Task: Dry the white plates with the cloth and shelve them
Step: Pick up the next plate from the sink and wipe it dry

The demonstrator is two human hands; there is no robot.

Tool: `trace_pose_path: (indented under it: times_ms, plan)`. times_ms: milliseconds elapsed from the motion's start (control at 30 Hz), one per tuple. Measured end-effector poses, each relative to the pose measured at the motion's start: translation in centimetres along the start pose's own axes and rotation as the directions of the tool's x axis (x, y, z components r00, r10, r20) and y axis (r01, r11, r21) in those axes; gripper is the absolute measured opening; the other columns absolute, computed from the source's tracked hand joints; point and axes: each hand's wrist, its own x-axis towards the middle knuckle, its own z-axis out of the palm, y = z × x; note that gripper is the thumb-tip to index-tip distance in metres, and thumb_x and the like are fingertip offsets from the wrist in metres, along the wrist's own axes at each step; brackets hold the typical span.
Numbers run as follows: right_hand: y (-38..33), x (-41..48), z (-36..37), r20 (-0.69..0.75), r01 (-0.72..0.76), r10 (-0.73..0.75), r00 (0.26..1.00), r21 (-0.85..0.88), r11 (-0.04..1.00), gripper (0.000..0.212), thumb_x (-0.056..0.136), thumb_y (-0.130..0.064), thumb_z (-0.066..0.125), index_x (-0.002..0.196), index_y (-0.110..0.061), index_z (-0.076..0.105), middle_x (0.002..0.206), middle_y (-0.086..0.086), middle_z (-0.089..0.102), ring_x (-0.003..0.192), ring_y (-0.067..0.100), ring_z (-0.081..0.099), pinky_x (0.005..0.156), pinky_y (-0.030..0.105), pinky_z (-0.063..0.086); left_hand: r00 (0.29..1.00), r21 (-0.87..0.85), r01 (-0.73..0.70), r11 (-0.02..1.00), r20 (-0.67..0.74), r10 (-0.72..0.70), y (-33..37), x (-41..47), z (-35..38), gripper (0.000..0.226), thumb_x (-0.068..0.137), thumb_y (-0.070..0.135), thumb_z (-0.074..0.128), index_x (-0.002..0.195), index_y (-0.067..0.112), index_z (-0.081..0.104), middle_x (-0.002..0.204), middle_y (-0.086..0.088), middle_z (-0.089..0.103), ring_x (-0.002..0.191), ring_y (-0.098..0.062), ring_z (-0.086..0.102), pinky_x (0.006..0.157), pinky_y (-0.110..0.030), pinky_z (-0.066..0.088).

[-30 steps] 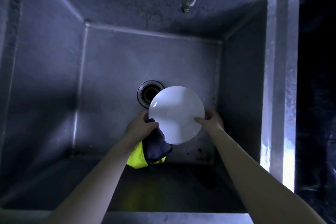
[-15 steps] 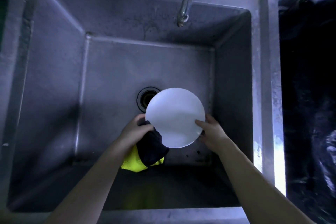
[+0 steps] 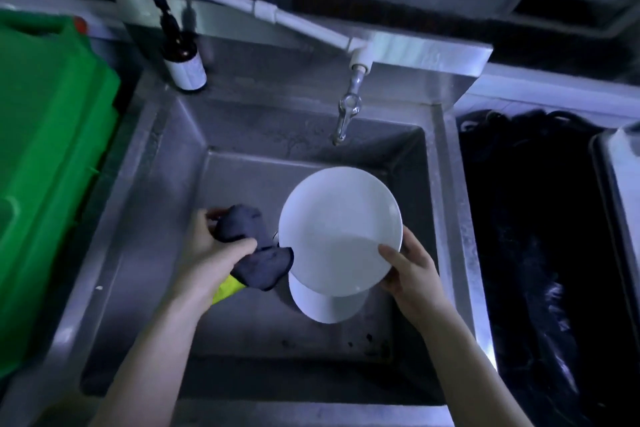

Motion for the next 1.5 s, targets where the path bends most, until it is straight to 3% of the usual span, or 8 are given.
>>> trace_pose_path:
  times_ms: [100, 200, 300, 567, 867, 1067, 1267, 1500]
  plan:
    - [-1.2, -2.0, 1.4, 0.029, 0.020, -0.020, 0.999, 0.026, 0.999, 0.040, 0.094, -0.006, 0.060, 0.120, -0.034, 0.070, 0.119, 0.009, 0.071, 0.104, 0.033, 0.069, 0.073, 0.042, 0.058, 0.937, 0.073, -0.309, 0.948, -0.150, 0.317, 4.6, -2.4, 0.3, 0.051, 0.063, -0.003, 0.067, 0.109, 0.017, 0.053, 0.097, 0.011, 0.065, 0.086, 0.006, 0.062, 0.066, -0.009, 0.047]
    - [-2.2, -3.9, 3.1, 0.083, 0.051, -0.056, 0.995, 0.061, 0.997, 0.039, 0.091, -0.006, 0.060, 0.117, -0.032, 0.072, 0.113, 0.006, 0.073, 0.098, 0.028, 0.071, 0.075, 0.047, 0.060, 0.817, 0.252, -0.576, 0.778, 0.153, 0.555, 7.2, -5.4, 1.8, 0.054, 0.068, 0.010, 0.068, 0.118, 0.027, 0.055, 0.114, 0.023, 0.064, 0.110, -0.006, 0.060, 0.088, -0.020, 0.048]
    - [-3.5, -5.8, 3.5, 0.153, 0.115, -0.128, 0.980, 0.087, 0.990, 0.041, 0.090, -0.005, 0.060, 0.122, -0.028, 0.070, 0.110, 0.008, 0.074, 0.093, 0.024, 0.072, 0.071, 0.040, 0.058, 0.696, 0.565, -0.712, 0.416, 0.490, 0.525, 6.9, -6.7, 2.9, 0.060, 0.079, 0.031, 0.073, 0.136, 0.023, 0.056, 0.153, 0.009, 0.041, 0.146, -0.020, 0.030, 0.112, -0.045, 0.033]
    - [-6.6, -9.1, 2.1, 0.201, 0.209, -0.252, 0.947, 0.214, 0.954, 0.037, 0.089, -0.010, 0.055, 0.122, -0.020, 0.070, 0.115, 0.016, 0.071, 0.101, 0.029, 0.067, 0.079, 0.043, 0.056, 0.507, 0.510, -0.832, 0.217, 0.543, 0.670, 7.6, -15.0, 6.2, 0.052, 0.088, 0.043, 0.053, 0.139, 0.032, 0.053, 0.148, 0.012, 0.047, 0.138, -0.009, 0.041, 0.109, -0.034, 0.039]
    - [-9.8, -12.1, 0.5, 0.280, 0.254, -0.307, 0.909, 0.212, 0.944, 0.044, 0.086, 0.004, 0.055, 0.121, -0.020, 0.071, 0.097, 0.014, 0.072, 0.075, 0.026, 0.065, 0.060, 0.035, 0.056, 0.711, 0.686, -0.635, 0.354, 0.342, 0.614, 12.9, -13.6, 6.7, 0.051, 0.098, 0.032, 0.052, 0.147, 0.026, 0.040, 0.161, 0.012, 0.020, 0.151, -0.016, 0.015, 0.117, -0.042, 0.024]
    - [-12.7, -12.2, -0.6, 0.245, 0.295, -0.371, 0.896, 0.297, 0.908, 0.044, 0.088, 0.006, 0.052, 0.122, -0.017, 0.070, 0.109, 0.024, 0.067, 0.093, 0.035, 0.061, 0.078, 0.043, 0.055, 0.552, 0.657, -0.725, 0.208, 0.373, 0.746, 11.9, -18.8, 6.6, 0.045, 0.081, 0.031, 0.059, 0.122, 0.017, 0.068, 0.143, 0.003, 0.054, 0.133, -0.021, 0.050, 0.108, -0.040, 0.040]
    - [-11.3, -12.8, 0.5, 0.317, 0.238, -0.353, 0.880, 0.350, 0.906, 0.037, 0.081, -0.010, 0.065, 0.118, -0.009, 0.071, 0.116, 0.023, 0.070, 0.101, 0.034, 0.067, 0.076, 0.041, 0.058, 0.617, 0.603, -0.746, 0.281, 0.469, 0.632, 14.8, -19.2, 9.9, 0.051, 0.093, 0.039, 0.032, 0.141, 0.035, 0.049, 0.153, 0.019, 0.037, 0.146, -0.002, 0.022, 0.116, -0.031, 0.017]
    - [-13.3, -12.9, -0.8, 0.294, 0.351, -0.407, 0.865, 0.224, 0.909, 0.038, 0.086, -0.001, 0.058, 0.119, -0.015, 0.070, 0.105, 0.018, 0.070, 0.090, 0.030, 0.066, 0.071, 0.039, 0.056, 0.667, 0.760, -0.625, 0.181, 0.398, 0.630, 17.5, -16.9, 9.8, 0.054, 0.097, 0.024, 0.044, 0.150, 0.032, 0.036, 0.157, 0.018, 0.024, 0.138, -0.013, 0.035, 0.110, -0.033, 0.032]
